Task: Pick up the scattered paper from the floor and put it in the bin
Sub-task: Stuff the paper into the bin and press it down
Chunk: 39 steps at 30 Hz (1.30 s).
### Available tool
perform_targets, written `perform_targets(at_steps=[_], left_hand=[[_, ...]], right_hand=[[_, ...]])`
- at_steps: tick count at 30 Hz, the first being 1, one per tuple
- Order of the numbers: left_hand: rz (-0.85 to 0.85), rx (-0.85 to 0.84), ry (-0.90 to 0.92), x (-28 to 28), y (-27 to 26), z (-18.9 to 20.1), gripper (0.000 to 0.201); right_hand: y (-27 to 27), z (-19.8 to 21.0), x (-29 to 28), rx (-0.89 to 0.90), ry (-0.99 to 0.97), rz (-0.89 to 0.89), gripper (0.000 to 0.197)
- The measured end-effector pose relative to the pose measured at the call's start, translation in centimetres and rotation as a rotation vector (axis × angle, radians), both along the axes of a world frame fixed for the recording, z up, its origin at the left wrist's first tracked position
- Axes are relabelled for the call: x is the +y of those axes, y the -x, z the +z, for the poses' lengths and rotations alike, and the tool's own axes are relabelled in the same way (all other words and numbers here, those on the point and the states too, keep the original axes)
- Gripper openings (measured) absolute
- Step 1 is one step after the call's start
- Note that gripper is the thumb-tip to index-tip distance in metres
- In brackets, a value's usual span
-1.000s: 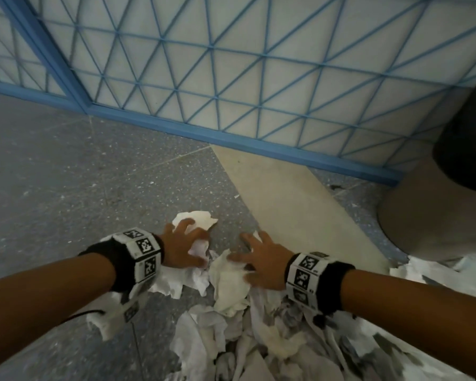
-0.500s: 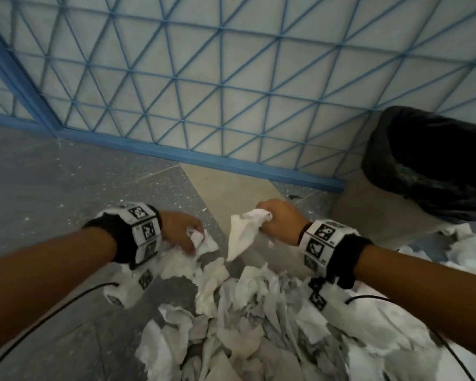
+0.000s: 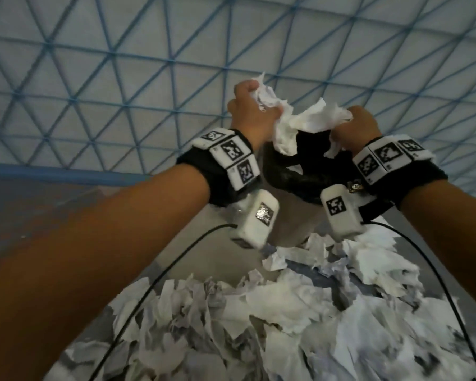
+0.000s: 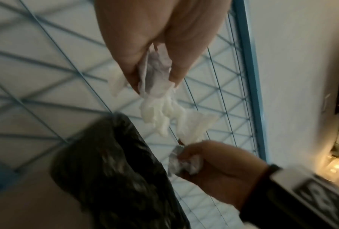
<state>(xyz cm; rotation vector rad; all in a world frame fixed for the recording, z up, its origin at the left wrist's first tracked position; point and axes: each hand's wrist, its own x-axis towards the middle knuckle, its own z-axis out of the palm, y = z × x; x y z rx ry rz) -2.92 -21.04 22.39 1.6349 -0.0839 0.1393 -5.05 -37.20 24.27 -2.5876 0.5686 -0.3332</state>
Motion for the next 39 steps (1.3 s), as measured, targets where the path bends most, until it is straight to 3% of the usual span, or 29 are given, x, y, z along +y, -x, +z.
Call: perform_targets(at_steps=[2, 4, 6, 8, 9, 12, 14, 16, 17, 19, 22, 24, 27, 29, 32, 35, 39], left_hand=[[0.096, -0.048, -0.022, -3.6, 0.7, 0.0, 0.059], [0.03, -0.082, -0.124, -5.9, 1.2, -0.6, 0.067], [-0.129, -0.122, -0.452, -6.8, 0.8, -2.0, 0.067], [-0.362, -0.14, -0.81, -6.3, 0.4, -3.2, 0.055], [-0.463, -0.128, -0.9, -6.0, 0.4, -3.6, 0.048], [-0.471, -0.151, -0.868, -3.9, 0.1, -3.9, 0.039], [-0.359, -0.202, -0.741, -1.8, -0.3, -3.6, 0.038], [-0.289, -0.258, -0.593, 1.0, -0.3, -3.4, 0.036], [-0.258, -0.284, -0.562, 2.7, -0.1, -3.4, 0.032], [-0.226, -0.303, -0.617, 6.5, 0.5, -4.3, 0.027], [-0.299, -0.16, -0.842, 12.8, 1.8, -7.8, 0.035], [-0.354, 0.047, -1.045, 16.8, 3.3, -10.9, 0.05], [-0.499, 0.393, -1.343, 21.0, 7.2, -15.1, 0.063], [-0.618, 0.526, -1.446, 22.2, 10.0, -17.3, 0.073], [-0.715, 0.601, -1.493, 23.0, 13.0, -19.4, 0.086], [-0.711, 0.655, -1.482, 23.3, 14.7, -21.3, 0.084], [-0.663, 0.635, -1.436, 23.4, 14.5, -22.1, 0.057]], right_hand=[[0.3, -0.3, -1.1, -0.033, -0.065, -0.152, 0.037], [0.7, -0.8, -1.7, -0.059, -0.182, -0.163, 0.045], [0.8, -1.3, -2.0, -0.118, -0.397, -0.073, 0.049], [1.5, -1.2, -1.7, -0.127, -0.64, 0.0, 0.053], [1.7, -1.2, -1.6, -0.094, -0.711, 0.016, 0.053], [2.2, -1.3, -0.9, -0.031, -0.818, 0.155, 0.03], [2.1, -1.7, -0.3, 0.059, -0.634, 0.214, 0.041], [0.9, -2.9, -0.2, 0.02, -0.188, 0.239, 0.065], [1.0, -3.1, 0.6, -0.058, 0.012, 0.225, 0.066], [1.2, -4.3, 2.8, -0.249, 0.201, 0.315, 0.059], [2.5, -7.4, 8.3, -0.376, 0.267, 0.652, 0.05], [3.6, -10.7, 12.1, -0.231, 0.242, 0.877, 0.043], [6.1, -15.9, 16.7, 0.295, 0.225, 1.099, 0.041], [8.0, -18.5, 18.6, 0.591, 0.249, 1.22, 0.051], [10.0, -22.0, 20.2, 0.864, 0.389, 1.369, 0.061], [10.6, -24.5, 20.1, 0.922, 0.464, 1.374, 0.058], [9.7, -23.8, 19.2, 0.834, 0.298, 1.241, 0.039]])
